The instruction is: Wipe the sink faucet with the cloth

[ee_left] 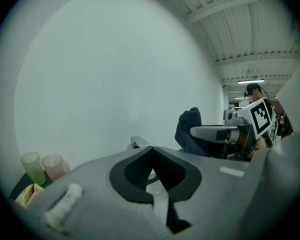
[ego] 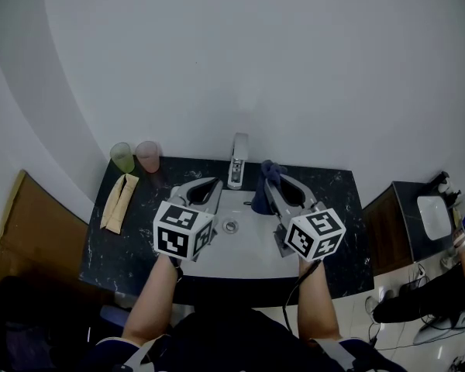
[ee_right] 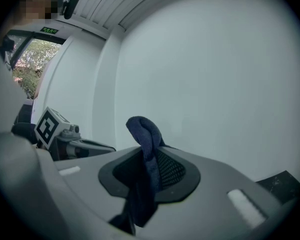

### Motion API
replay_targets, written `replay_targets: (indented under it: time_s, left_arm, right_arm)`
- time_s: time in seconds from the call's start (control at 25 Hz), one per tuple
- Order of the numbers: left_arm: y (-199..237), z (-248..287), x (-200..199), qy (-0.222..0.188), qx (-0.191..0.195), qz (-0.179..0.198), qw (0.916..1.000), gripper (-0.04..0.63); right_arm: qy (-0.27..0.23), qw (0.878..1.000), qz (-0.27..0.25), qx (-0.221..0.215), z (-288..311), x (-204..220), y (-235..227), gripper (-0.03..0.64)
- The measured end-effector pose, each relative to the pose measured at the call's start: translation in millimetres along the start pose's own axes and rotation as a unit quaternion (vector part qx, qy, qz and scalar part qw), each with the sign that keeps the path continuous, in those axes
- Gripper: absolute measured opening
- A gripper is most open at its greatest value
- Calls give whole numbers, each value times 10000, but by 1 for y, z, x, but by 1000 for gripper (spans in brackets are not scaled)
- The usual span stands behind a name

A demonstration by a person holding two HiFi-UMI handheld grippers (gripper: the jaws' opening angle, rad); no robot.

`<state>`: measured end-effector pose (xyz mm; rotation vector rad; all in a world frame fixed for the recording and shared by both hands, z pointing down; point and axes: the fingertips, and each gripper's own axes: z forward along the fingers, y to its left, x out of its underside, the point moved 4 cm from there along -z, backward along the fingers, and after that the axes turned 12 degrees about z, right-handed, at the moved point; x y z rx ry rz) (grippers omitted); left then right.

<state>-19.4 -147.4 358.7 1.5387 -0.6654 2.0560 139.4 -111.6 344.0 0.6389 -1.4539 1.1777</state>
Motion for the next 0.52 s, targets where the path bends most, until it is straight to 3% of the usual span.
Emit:
replay_targets:
  time_s: [0.52]
  left_arm:
    - [0, -1, 1, -1, 36, 5, 10000, 2]
  right_arm:
    - [29, 10000, -10, 24, 0, 1, 0, 77]
